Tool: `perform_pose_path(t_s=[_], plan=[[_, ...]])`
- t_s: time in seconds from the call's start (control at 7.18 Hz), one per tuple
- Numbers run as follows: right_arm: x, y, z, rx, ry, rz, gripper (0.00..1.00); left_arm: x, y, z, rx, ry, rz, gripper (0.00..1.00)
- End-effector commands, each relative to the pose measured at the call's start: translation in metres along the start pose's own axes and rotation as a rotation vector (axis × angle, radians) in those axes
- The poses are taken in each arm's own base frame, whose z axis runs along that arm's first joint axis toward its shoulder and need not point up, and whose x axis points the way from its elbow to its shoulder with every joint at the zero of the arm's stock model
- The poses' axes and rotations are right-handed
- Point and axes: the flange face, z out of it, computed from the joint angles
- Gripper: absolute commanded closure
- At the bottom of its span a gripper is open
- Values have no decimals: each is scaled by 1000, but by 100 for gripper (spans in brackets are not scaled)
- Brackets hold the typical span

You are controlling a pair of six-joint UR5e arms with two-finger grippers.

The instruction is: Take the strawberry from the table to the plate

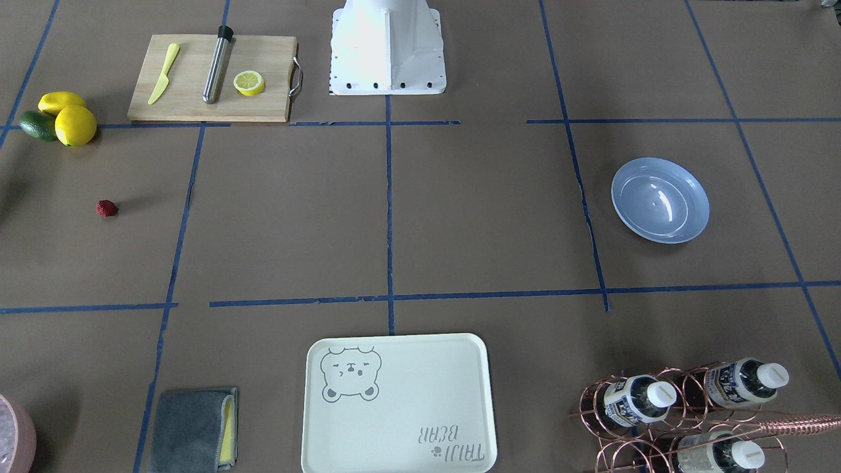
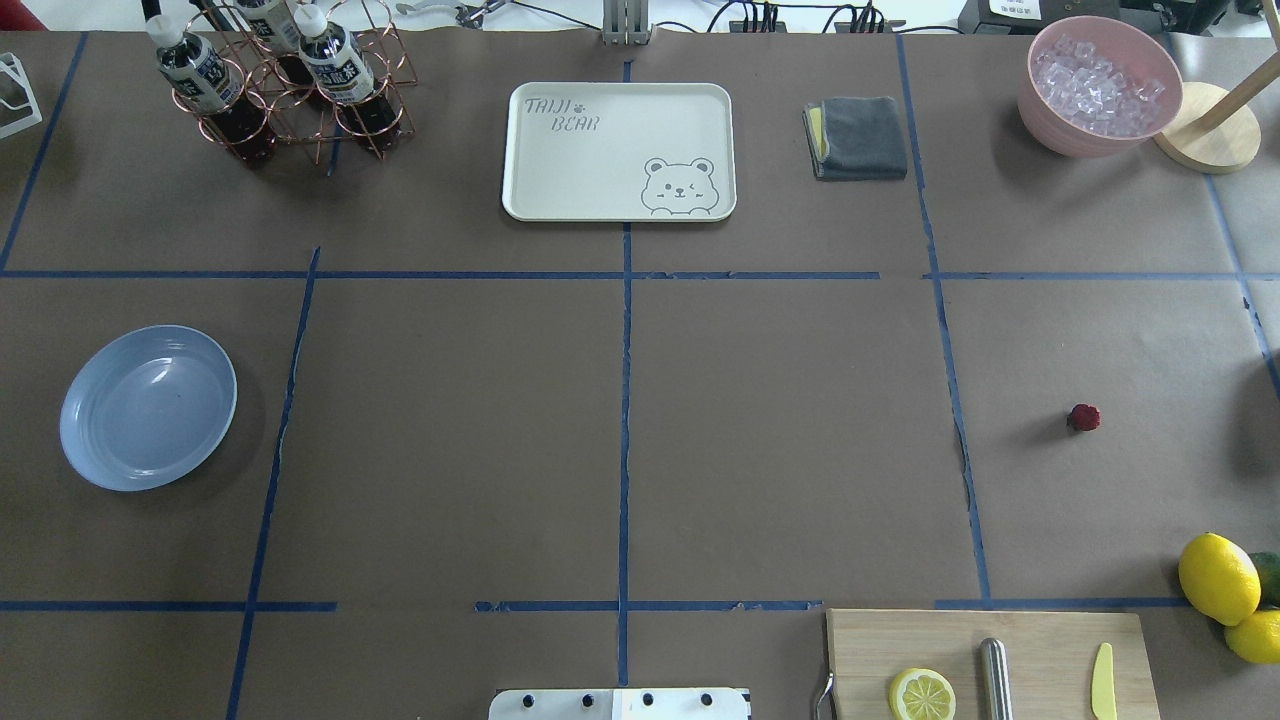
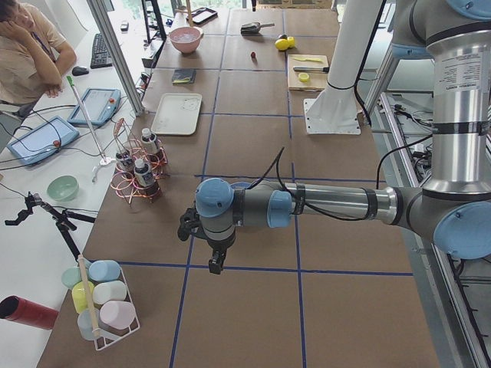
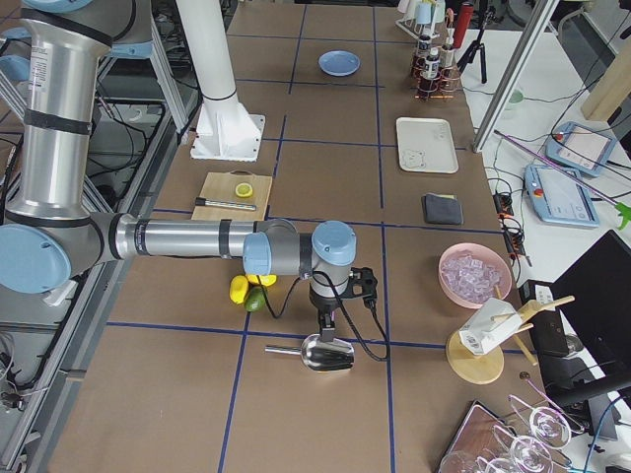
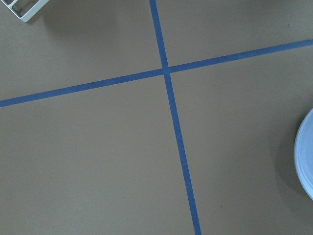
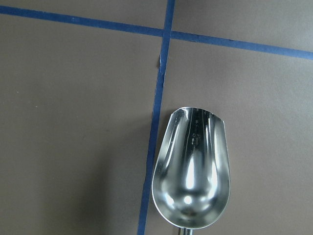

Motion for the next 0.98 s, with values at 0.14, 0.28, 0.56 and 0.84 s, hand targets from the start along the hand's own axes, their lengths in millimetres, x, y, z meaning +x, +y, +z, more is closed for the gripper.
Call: perform_pose_path(t_s=[0.14, 0.28, 0.56, 0.84], plan=[[-42, -39, -15, 96, 3, -137, 0, 11, -13, -10, 58, -15, 72, 0], [-47, -44, -17, 119, 4, -162, 0, 18, -20, -17, 121, -23, 137, 0], [-73, -80, -45, 202, -7, -216, 0, 36, -40, -37, 369, -74, 385, 0], [-81, -88, -54, 232, -19, -153, 0, 44, -39, -38, 508, -93, 539, 0]])
